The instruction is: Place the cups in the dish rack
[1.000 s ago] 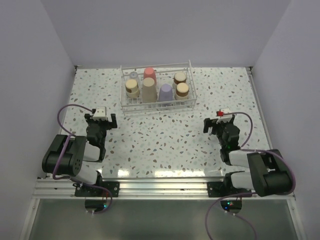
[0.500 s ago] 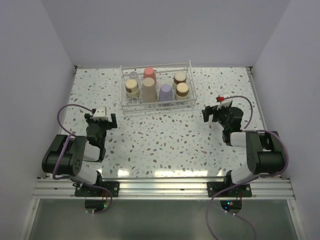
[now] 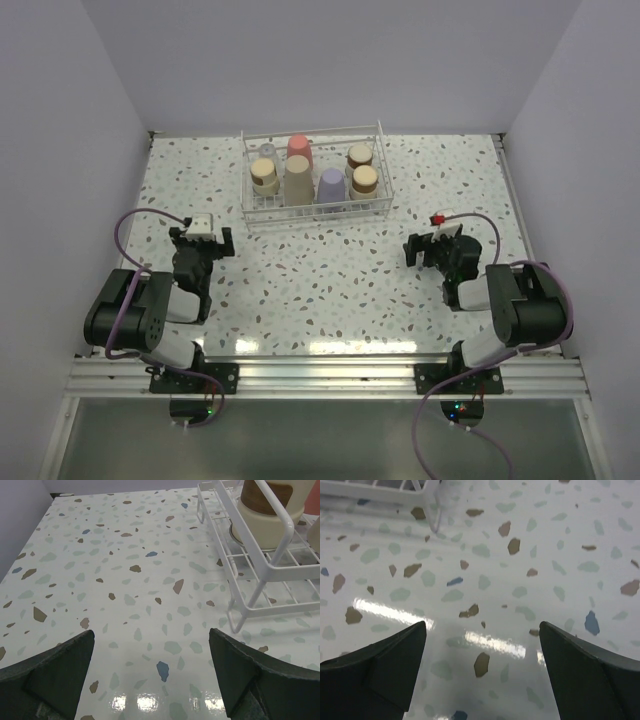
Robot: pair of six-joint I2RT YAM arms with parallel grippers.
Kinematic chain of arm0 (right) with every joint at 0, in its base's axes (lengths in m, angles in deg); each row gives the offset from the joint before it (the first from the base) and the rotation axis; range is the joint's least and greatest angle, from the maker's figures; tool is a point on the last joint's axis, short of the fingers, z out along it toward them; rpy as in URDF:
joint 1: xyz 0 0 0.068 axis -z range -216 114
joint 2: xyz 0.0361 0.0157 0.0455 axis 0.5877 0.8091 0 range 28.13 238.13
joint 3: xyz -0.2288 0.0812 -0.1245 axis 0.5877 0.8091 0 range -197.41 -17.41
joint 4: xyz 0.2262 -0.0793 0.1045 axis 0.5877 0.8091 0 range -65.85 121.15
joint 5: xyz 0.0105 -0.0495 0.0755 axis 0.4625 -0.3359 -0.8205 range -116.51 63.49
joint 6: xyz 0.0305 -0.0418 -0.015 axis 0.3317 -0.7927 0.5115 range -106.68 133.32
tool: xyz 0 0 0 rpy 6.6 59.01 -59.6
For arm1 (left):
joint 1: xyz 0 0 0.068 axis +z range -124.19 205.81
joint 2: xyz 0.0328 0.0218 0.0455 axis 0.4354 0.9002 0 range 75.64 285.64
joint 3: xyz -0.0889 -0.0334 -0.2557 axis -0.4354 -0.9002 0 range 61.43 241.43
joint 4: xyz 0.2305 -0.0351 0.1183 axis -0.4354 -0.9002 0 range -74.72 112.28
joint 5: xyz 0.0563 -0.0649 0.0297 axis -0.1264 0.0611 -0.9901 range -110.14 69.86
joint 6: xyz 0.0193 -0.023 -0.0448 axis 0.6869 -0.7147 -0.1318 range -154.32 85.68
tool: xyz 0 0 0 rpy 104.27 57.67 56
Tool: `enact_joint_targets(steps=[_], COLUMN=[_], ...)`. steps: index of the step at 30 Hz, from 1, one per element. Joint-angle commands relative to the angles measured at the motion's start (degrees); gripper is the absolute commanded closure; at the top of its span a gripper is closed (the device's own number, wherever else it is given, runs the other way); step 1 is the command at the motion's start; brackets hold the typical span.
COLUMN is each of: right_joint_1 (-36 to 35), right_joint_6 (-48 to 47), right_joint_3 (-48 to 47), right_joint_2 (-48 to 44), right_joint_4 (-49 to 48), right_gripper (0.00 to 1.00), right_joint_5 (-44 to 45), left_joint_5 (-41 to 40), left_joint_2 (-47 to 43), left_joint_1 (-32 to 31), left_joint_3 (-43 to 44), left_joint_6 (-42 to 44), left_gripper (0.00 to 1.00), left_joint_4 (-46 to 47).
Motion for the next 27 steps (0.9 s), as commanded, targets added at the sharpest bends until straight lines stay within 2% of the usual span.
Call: enact_joint_targets(steps=[1, 2, 4, 6, 8, 9, 27], right_joint_1=[-1.6, -2.4, -2.6, -2.6, -2.6, -2.6, -2.7], right_joint_6=[0.3, 0.0, -2.0, -0.6, -1.8, -1.3, -1.5], right_joint_3=[1.3, 1.1, -1.6, -0.4, -0.9, -0.7, -0.9], right_joint_2=[-1.9, 0.2, -1.4, 0.2, -1.3, -0.8, -1.2], right_joint_4=[-8.3, -10.9, -3.4, -8.6, -5.0, -7.3, -6.0], right_gripper=[0.02, 0.02, 0.02, 0.02, 0.02, 0.02, 0.02], right_joint_5=[7.6, 7.6, 5.1, 4.7, 5.2, 5.0, 5.0], left_joint_5=[0.1, 0.1, 0.1, 0.1, 0.1, 0.1, 0.1], left_joint_2=[-0.2, -0.2, -0.2, -0.2, -0.2, -0.2, -0.2], left_joint_1=[0.0, 0.0, 0.0, 0.0, 0.0, 0.0, 0.0], left_joint_3=[1.0, 1.0, 1.0, 1.0, 1.0, 1.0, 1.0], left_joint_6=[1.4, 1.5, 1.4, 1.4, 1.4, 1.4, 1.4], left_gripper=[0.0, 0.0, 0.0, 0.0, 0.0, 0.0, 0.0], left_joint_4=[4.6, 4.6, 4.6, 4.7, 4.7, 4.7, 4.7])
